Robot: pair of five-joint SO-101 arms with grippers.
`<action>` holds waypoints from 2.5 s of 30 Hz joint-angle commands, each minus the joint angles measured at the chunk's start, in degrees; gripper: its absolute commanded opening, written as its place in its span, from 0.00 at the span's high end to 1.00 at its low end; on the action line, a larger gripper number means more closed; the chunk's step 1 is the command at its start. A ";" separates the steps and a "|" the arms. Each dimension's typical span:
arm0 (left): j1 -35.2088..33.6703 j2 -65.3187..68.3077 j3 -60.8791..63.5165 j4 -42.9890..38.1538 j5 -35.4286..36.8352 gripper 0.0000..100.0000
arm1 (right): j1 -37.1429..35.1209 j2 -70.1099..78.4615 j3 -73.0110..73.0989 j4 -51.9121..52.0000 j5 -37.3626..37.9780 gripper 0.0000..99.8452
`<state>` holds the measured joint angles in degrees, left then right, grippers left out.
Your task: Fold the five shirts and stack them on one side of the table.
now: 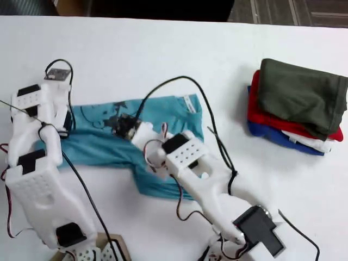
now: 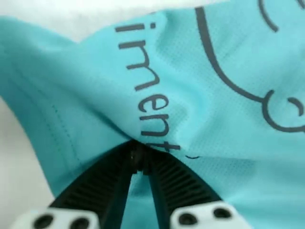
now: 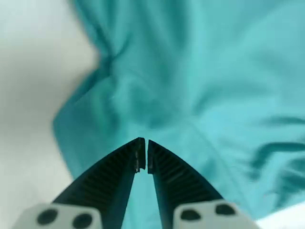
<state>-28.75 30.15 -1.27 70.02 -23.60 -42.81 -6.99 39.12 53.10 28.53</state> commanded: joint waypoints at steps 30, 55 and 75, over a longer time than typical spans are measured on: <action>-0.53 0.18 0.04 -1.85 0.44 0.97 | -9.10 -9.45 11.25 6.64 3.43 0.75; -0.53 0.18 0.04 -1.85 0.44 0.97 | -3.21 6.90 5.54 6.29 2.99 0.98; -0.53 0.18 0.04 -1.85 0.44 0.97 | 7.69 4.62 -23.65 20.26 17.76 0.98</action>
<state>-28.75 30.15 -1.27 70.02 -23.43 -36.84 -0.13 22.59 72.88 44.26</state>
